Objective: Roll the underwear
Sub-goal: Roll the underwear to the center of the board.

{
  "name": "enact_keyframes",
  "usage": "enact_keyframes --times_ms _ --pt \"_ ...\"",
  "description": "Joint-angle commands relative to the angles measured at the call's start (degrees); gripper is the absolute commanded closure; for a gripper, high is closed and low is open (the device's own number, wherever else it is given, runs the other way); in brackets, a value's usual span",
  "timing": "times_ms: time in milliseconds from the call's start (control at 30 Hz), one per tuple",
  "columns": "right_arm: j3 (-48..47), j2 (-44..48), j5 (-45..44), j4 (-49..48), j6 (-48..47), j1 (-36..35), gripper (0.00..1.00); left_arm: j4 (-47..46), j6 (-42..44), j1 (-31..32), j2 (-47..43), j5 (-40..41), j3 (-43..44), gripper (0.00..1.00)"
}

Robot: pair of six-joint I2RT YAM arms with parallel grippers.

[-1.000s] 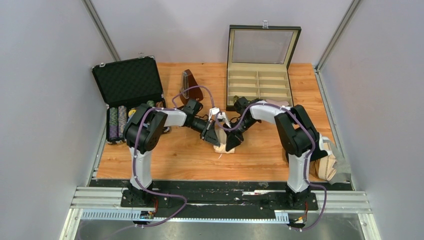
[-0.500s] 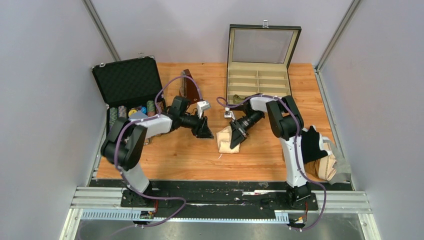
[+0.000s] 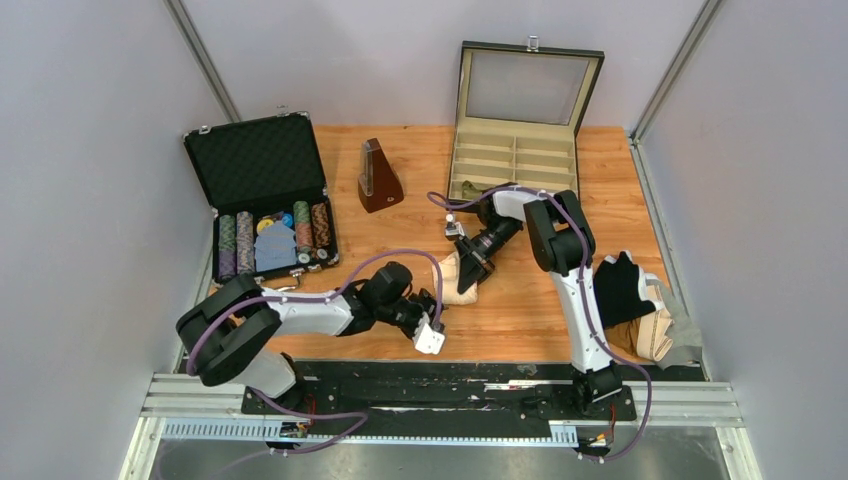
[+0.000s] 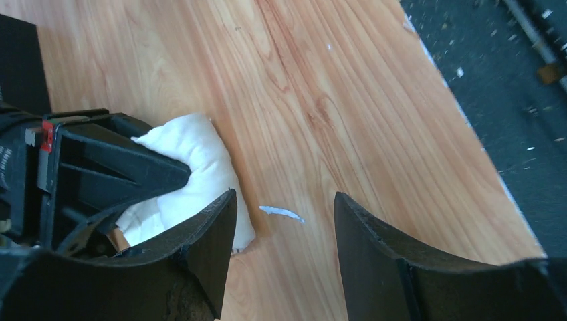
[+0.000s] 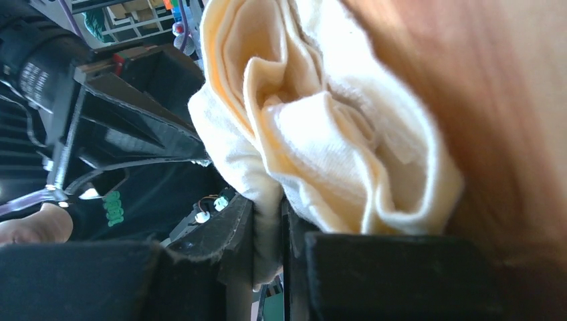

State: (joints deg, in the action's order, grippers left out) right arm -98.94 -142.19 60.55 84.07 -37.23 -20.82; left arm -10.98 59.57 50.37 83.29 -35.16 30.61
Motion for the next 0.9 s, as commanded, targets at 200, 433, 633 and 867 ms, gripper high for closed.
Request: enact_keyframes --times_ms 200,433,633,867 --pt "2.6 -4.6 -7.0 -5.7 3.7 -0.3 1.00 -20.8 14.1 6.0 7.6 19.2 -4.8 0.37" --pt "2.2 -4.6 -6.4 -5.5 4.0 -0.4 1.00 -24.0 16.0 6.3 15.1 27.9 -3.2 0.39" --pt "2.3 -4.6 -6.4 -5.4 3.6 -0.6 1.00 -20.3 14.1 6.2 20.8 33.5 0.6 0.64" --pt "3.3 1.4 -6.8 -8.6 5.0 -0.8 0.05 4.7 7.4 5.8 21.6 27.2 10.7 0.84"
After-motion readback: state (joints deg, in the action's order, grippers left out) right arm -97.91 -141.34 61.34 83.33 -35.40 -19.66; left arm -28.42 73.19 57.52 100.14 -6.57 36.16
